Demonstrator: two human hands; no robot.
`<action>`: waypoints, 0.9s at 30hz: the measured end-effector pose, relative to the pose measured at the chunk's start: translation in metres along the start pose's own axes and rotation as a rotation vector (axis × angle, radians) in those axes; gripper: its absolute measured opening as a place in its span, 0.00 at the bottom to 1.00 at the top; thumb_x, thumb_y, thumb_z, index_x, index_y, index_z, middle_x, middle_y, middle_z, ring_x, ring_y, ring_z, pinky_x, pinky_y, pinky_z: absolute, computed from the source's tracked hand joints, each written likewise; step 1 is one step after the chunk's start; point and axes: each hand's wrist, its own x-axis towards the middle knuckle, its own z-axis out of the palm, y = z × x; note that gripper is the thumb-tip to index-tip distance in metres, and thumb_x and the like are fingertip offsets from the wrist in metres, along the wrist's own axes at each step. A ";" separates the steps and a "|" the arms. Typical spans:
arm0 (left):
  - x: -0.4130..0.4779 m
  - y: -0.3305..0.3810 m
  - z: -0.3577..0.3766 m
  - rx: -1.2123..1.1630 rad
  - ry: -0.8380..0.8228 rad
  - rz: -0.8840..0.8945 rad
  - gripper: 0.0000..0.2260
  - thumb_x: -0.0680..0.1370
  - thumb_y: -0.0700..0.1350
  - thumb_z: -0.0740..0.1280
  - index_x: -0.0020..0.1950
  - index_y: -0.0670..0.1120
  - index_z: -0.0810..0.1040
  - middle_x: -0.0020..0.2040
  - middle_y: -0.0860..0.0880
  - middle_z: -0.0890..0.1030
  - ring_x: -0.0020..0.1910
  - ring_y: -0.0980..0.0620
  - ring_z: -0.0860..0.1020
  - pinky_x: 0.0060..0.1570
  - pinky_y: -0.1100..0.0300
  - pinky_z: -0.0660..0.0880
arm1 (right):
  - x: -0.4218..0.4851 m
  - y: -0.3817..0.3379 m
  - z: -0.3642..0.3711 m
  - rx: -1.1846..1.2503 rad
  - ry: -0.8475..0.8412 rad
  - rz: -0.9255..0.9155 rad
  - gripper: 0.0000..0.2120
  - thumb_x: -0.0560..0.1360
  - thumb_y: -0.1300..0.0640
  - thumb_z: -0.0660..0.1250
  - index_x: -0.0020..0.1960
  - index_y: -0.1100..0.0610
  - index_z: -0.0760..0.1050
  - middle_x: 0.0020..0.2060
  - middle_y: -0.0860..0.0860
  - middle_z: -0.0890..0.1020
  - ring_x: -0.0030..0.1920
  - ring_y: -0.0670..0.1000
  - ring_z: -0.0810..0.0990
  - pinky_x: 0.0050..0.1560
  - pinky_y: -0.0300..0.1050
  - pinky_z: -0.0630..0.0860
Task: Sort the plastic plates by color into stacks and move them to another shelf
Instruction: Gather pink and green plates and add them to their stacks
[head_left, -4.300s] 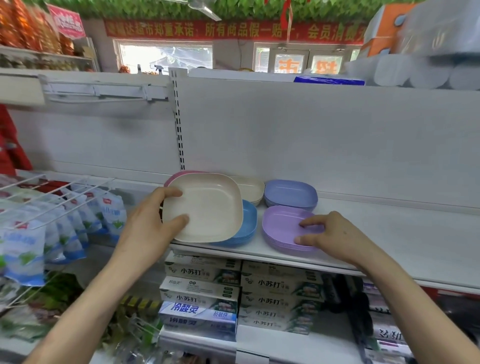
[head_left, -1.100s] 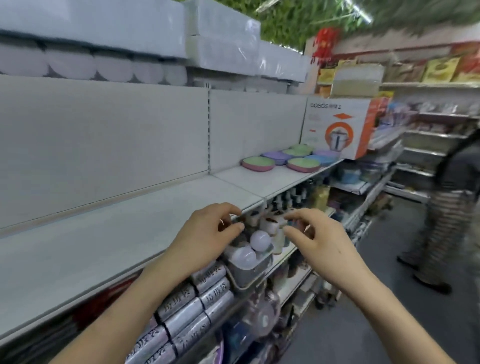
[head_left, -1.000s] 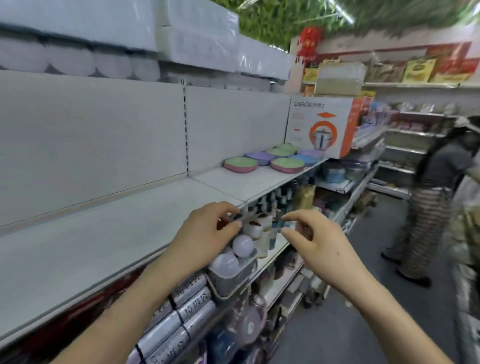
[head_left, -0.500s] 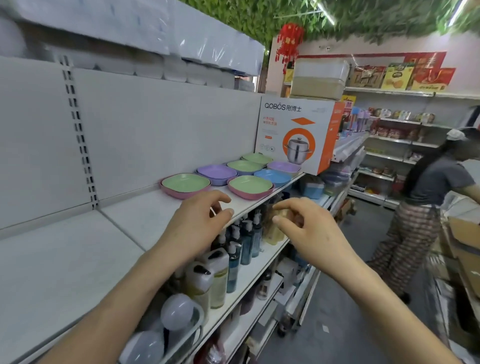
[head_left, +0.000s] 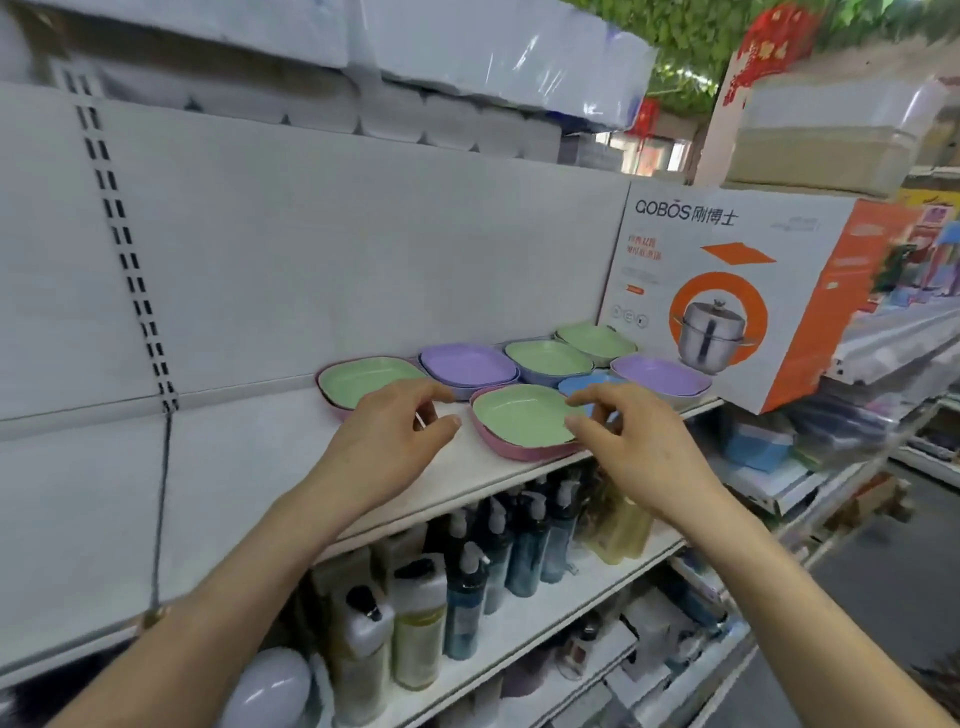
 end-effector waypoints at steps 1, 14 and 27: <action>0.002 0.003 0.005 0.007 0.024 -0.024 0.10 0.79 0.53 0.69 0.61 0.58 0.80 0.48 0.59 0.79 0.47 0.62 0.77 0.48 0.63 0.73 | 0.011 0.010 0.000 0.010 -0.024 -0.025 0.09 0.79 0.47 0.67 0.58 0.45 0.80 0.43 0.45 0.79 0.43 0.44 0.77 0.42 0.41 0.71; 0.004 0.029 0.039 0.136 0.155 -0.261 0.12 0.80 0.53 0.69 0.63 0.56 0.80 0.48 0.58 0.80 0.45 0.60 0.78 0.53 0.58 0.76 | 0.093 0.086 0.022 -0.013 -0.210 -0.143 0.11 0.76 0.48 0.70 0.58 0.49 0.78 0.45 0.49 0.80 0.47 0.51 0.77 0.47 0.49 0.74; 0.022 0.029 0.041 0.182 0.186 -0.272 0.11 0.80 0.52 0.69 0.62 0.54 0.81 0.49 0.57 0.80 0.46 0.59 0.79 0.53 0.57 0.76 | 0.120 0.083 0.032 -0.082 -0.398 -0.121 0.23 0.74 0.53 0.72 0.67 0.50 0.72 0.46 0.48 0.80 0.48 0.52 0.79 0.39 0.46 0.72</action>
